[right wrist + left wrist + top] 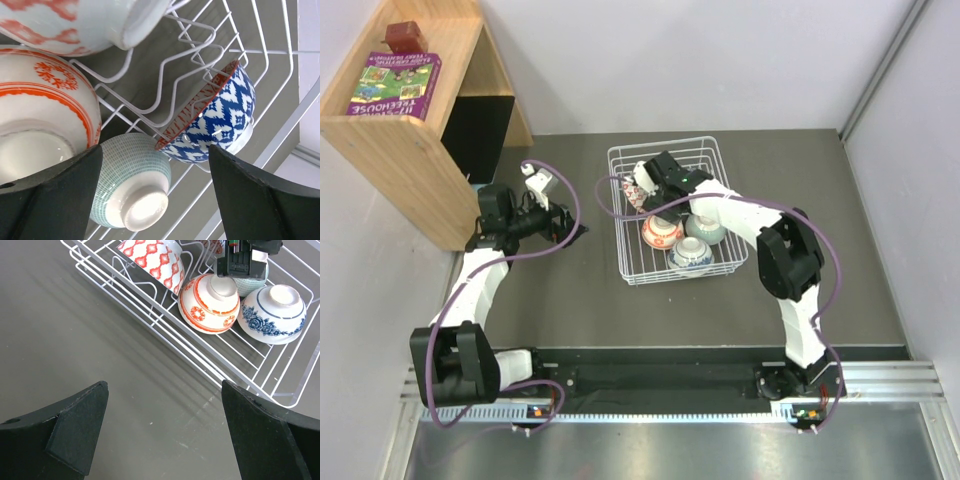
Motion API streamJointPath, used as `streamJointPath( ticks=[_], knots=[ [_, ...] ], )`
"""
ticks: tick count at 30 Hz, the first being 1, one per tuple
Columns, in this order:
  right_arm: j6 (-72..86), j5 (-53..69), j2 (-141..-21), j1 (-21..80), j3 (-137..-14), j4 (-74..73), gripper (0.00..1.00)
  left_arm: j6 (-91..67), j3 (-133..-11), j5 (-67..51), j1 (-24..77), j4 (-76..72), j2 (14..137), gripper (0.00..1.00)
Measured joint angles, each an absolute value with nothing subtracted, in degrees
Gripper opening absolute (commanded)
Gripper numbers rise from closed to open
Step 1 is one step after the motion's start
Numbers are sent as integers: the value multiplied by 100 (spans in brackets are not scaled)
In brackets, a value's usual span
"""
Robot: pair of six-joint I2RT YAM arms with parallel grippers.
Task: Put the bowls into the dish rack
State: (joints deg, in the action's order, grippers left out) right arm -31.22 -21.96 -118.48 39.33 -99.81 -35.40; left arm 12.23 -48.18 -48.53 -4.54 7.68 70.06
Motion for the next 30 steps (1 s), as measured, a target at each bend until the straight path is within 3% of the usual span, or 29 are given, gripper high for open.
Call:
streamJointPath(
  ticks=[30],
  knots=[
    [-3052,-2071,-12228,4451,-10739,-3813,88,1347,-4818,-4836,-458,825,7004,99]
  ],
)
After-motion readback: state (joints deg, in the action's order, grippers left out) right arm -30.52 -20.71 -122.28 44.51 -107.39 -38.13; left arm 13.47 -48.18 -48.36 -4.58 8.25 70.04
